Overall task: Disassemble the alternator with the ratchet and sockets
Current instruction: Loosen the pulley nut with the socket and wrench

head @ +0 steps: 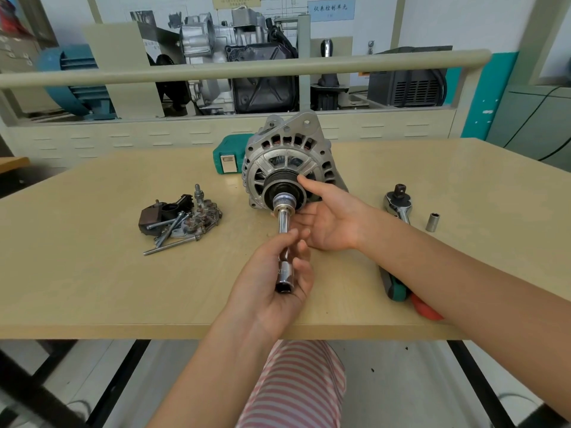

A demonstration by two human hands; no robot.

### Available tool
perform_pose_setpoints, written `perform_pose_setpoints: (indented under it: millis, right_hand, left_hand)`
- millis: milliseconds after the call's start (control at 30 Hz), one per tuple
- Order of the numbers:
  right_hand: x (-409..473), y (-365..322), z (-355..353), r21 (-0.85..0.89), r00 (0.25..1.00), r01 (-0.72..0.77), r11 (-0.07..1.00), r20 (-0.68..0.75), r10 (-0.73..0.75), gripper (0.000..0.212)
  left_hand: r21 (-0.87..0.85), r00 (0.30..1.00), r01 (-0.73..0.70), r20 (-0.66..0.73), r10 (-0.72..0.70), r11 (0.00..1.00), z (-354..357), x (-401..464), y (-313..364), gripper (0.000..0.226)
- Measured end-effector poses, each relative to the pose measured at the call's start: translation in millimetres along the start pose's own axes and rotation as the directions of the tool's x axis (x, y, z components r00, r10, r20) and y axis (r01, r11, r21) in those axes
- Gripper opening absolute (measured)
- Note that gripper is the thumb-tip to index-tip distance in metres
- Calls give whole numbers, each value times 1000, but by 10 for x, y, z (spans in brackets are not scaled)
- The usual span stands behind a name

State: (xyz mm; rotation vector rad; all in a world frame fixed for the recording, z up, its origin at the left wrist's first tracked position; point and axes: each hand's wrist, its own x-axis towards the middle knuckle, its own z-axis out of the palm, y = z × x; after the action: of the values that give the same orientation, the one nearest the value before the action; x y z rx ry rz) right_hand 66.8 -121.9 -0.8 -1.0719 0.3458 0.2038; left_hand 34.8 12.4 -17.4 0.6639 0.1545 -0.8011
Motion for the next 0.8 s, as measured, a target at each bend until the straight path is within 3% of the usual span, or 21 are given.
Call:
perform_pose_setpoints:
  millis: [167,367,533,733,800]
  right_hand:
    - [-20,-9,0,-6,1000,-6,1000,16,6,48]
    - [-49,-12,17,0,1000,-8,1000,11,8,49]
    - [-52,-8,26,5,1000,-8,1000,7,8,50]
    - [-47,-4,32,-28,1000,7,1000,-22,-7,51]
    - [-49,-3,29,-10,1000,4,1000,-16,-4,50]
  left_hand:
    - [-12,1000,-16,13,16,1000,4,-2,-8,26]
    - [16,998,56,41,-57,998,-27,-27,31,32]
    - [7,997,62,38,-62,998,-12,-11,30,31]
    - [12,1000,-5,11,5,1000,10,11,-7,11]
    - [17,1000,-20,5,20,1000,16,15,-17,17]
